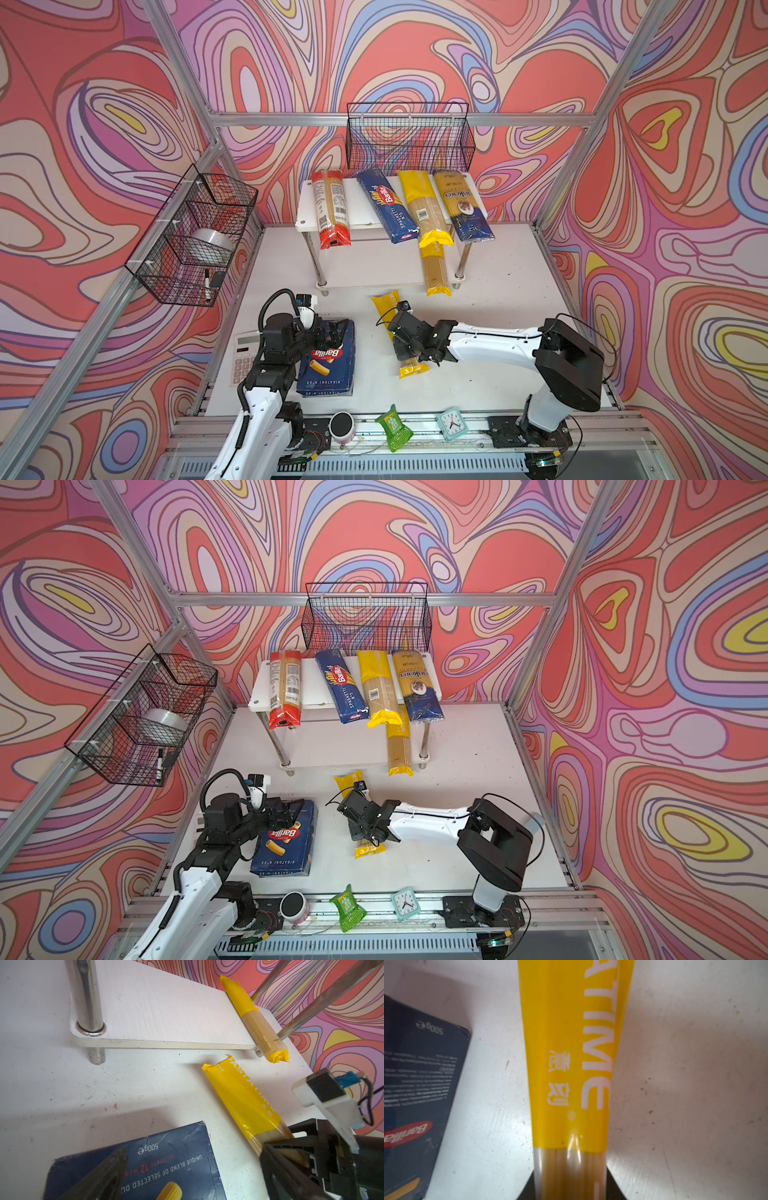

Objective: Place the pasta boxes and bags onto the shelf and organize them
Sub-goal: 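Carry the yellow bag to the shelf beside the first yellow bag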

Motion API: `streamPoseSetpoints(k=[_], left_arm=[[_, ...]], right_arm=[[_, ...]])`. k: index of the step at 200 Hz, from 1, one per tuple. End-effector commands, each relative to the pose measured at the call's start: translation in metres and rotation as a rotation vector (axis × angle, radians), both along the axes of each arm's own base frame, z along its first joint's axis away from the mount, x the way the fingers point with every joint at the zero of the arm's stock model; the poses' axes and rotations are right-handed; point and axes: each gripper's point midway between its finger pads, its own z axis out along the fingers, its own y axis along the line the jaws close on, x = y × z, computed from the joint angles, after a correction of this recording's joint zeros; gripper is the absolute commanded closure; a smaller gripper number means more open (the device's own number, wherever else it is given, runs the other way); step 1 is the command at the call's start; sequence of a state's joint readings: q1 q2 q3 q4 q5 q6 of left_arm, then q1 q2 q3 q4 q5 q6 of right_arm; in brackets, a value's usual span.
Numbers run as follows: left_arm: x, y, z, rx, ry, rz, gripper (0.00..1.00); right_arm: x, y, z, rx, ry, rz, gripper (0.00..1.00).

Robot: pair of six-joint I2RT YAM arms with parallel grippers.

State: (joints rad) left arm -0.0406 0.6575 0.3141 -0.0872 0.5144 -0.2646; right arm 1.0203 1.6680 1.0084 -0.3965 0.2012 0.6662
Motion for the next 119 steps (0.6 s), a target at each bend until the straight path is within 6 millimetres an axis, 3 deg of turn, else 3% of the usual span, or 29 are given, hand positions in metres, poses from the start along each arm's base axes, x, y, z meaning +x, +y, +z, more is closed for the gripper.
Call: streamPoseSetpoints(k=[1, 60, 119], left_arm=[[0.001, 0.0, 0.007, 0.016, -0.012, -0.002, 0.0], [0.001, 0.002, 0.006, 0.019, -0.011, 0.009, 0.0], [0.0, 0.003, 0.006, 0.02, -0.013, 0.017, 0.0]], right_arm=[[0.027, 0.007, 0.049, 0.108, -0.148, -0.033, 1.0], [0.055, -0.004, 0.08, 0.163, -0.226, -0.083, 1.0], [0.079, 0.005, 0.1, 0.186, -0.279, -0.09, 1.0]])
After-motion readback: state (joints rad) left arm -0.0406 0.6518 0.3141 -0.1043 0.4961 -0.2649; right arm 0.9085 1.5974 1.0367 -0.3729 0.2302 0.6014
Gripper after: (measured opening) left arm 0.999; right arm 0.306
